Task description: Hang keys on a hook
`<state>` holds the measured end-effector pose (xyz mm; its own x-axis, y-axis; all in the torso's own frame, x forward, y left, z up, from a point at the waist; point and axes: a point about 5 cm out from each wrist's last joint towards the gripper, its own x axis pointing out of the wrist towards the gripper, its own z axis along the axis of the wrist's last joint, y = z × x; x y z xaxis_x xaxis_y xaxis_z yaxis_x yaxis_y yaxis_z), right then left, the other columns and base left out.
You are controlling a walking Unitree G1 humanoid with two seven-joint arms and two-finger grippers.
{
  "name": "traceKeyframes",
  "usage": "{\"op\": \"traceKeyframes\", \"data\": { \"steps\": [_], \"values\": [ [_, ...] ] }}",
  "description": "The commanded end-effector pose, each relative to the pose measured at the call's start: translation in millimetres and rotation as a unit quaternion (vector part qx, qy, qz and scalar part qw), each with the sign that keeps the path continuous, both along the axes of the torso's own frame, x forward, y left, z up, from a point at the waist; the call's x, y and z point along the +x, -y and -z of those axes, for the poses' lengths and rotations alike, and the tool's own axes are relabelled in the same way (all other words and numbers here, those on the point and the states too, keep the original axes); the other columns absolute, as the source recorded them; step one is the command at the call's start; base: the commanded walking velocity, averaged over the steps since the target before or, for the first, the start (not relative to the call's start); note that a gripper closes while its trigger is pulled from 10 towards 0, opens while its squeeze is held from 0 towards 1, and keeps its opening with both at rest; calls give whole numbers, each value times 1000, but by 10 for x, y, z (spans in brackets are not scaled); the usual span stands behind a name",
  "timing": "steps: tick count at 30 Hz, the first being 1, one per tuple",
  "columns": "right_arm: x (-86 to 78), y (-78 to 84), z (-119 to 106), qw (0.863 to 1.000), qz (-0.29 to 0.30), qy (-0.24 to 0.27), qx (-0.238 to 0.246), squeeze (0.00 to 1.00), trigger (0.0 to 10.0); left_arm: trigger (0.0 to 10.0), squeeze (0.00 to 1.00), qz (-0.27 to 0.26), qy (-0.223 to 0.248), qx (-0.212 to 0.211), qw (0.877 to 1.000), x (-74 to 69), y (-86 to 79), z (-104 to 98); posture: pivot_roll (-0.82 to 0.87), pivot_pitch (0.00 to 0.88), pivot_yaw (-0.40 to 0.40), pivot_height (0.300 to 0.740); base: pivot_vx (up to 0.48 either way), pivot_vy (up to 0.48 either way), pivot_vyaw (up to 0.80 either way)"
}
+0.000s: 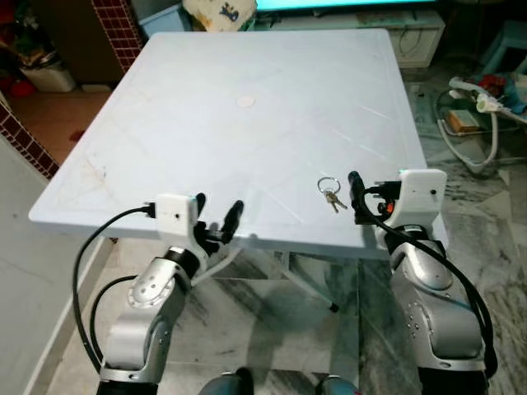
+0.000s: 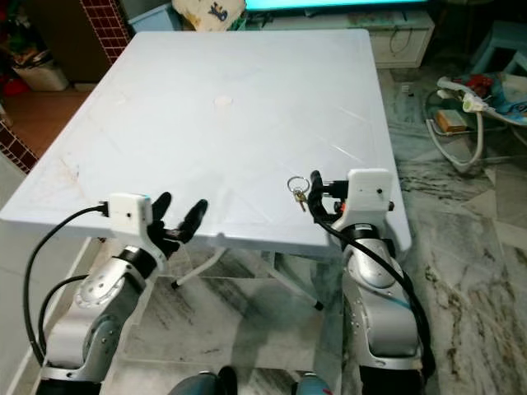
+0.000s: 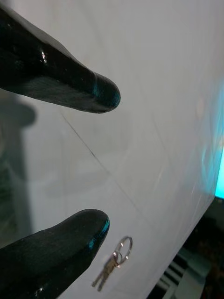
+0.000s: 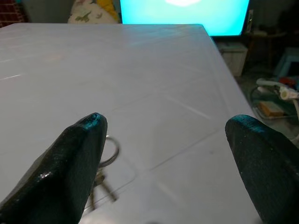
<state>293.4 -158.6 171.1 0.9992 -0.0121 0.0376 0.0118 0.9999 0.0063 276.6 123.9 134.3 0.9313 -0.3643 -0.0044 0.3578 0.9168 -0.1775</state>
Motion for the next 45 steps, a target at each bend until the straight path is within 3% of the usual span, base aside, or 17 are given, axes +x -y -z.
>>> {"op": "traceKeyframes", "data": {
  "steps": [1,9,17,24,31,45],
  "values": [
    [-24,-103,-52,1000,-26,3,15,0,10000,10000,0,-15,-5,19,1000,-46,-92,23,-51,201,72,740,0,0,0],
    [-91,-269,144,996,-72,-43,21,0,10000,10000,0,-13,-28,46,998,-209,-184,117,-20,236,118,740,0,0,0],
    [69,-106,45,999,-21,-25,8,0,10000,10000,0,1,-22,48,999,-232,-212,38,10,246,148,740,0,0,0],
    [101,-61,20,1000,-15,-18,5,0,10000,10000,0,1,-19,47,999,-232,-224,9,16,239,146,740,0,0,0],
    [113,-115,8,999,-33,-13,-21,0,10000,10000,0,-1,-19,38,999,-222,-189,6,9,236,134,740,0,0,0],
    [217,-123,-113,995,-55,7,-85,0,10000,10000,0,-29,3,-5,1000,-60,-62,-45,-37,254,62,740,0,0,0]
  ]
}}
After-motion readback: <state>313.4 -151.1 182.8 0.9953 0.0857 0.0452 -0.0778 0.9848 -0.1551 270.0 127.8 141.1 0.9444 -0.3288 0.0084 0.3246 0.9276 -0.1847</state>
